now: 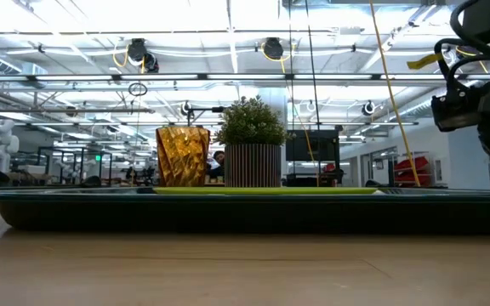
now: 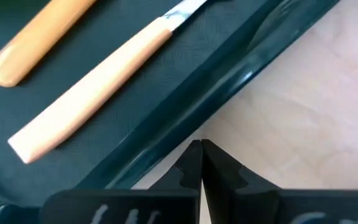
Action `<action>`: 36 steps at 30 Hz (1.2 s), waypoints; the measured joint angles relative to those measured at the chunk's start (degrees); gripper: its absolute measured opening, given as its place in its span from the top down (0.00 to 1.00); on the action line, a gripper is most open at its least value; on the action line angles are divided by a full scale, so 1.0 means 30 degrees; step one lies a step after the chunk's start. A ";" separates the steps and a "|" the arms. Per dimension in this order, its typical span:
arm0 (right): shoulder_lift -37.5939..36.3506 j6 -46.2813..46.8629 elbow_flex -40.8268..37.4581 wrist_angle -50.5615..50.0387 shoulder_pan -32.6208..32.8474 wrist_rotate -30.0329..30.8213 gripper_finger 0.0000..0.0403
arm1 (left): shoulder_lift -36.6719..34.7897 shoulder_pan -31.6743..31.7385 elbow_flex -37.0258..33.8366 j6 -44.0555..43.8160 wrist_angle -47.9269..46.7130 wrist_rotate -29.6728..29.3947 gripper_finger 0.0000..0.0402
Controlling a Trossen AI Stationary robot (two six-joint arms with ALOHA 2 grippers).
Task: Pick and place plate/cup/fork/spoon on tray
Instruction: Adjust the serving tray
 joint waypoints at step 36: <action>-0.1754 -0.3088 0.0023 -0.3358 -0.2086 0.1406 1.00 | -0.0245 -0.0858 -0.0007 0.1627 0.0168 -0.2095 0.91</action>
